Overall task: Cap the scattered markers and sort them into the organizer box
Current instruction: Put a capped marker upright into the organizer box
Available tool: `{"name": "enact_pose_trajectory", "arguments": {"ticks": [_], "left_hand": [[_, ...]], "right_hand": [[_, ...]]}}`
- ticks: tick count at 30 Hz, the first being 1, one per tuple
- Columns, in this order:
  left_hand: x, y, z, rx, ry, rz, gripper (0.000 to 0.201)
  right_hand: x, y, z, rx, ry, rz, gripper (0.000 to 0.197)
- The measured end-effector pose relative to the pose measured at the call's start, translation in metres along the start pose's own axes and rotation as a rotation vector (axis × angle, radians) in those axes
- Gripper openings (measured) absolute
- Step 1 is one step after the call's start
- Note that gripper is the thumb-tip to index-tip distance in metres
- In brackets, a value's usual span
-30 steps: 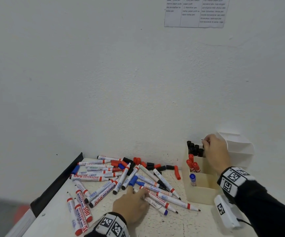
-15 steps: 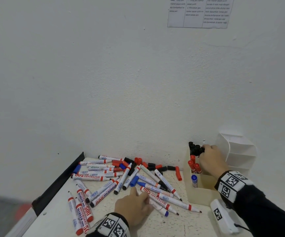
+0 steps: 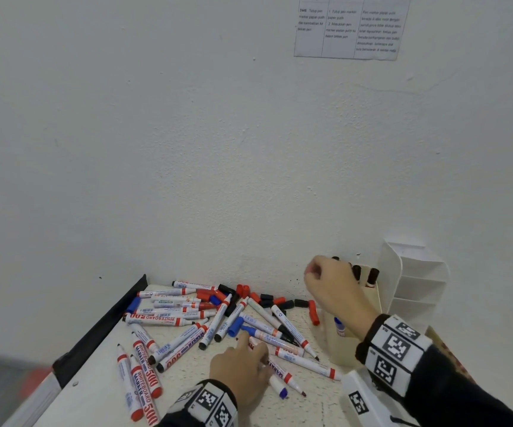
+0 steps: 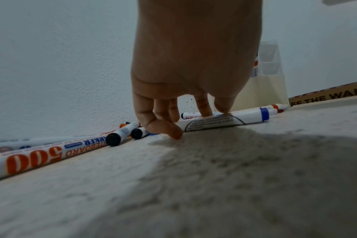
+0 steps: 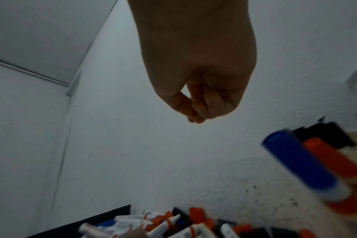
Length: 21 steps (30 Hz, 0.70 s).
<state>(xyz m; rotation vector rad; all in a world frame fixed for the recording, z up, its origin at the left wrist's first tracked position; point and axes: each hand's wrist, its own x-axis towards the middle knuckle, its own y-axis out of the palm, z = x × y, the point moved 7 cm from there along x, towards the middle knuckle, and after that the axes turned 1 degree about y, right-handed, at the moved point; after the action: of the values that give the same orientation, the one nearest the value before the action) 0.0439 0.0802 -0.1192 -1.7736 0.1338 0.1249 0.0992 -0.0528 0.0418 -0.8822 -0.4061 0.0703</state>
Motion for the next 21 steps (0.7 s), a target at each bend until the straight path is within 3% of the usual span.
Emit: {"name": "enact_pose_trajectory", "arguments": {"ticks": [4, 9, 12, 15, 18, 21], "left_hand": [[0.000, 0.004, 0.010, -0.108, -0.121, -0.001, 0.039], [-0.004, 0.002, 0.024, -0.348, -0.251, -0.068, 0.050], [-0.004, -0.003, 0.025, -0.472, -0.247, -0.124, 0.032], [-0.007, -0.016, 0.031, -0.557, -0.213, -0.236, 0.019], [-0.016, -0.037, 0.043, -0.569, -0.187, -0.318, 0.024], [-0.023, -0.045, 0.062, -0.599, -0.206, -0.300, 0.038]], "right_hand": [[-0.017, 0.043, 0.008, -0.009, 0.039, 0.231, 0.015], [-0.044, 0.101, -0.017, -0.130, 0.116, 0.503, 0.016], [-0.064, 0.123, -0.032, -0.192, 0.195, 0.689, 0.017], [-0.065, 0.128, -0.035, -0.285, 0.155, 0.694, 0.019], [-0.057, 0.125, -0.033, -0.354, 0.103, 0.583, 0.009], [-0.051, 0.123, -0.035, -0.420, 0.087, 0.498, 0.020]]}}
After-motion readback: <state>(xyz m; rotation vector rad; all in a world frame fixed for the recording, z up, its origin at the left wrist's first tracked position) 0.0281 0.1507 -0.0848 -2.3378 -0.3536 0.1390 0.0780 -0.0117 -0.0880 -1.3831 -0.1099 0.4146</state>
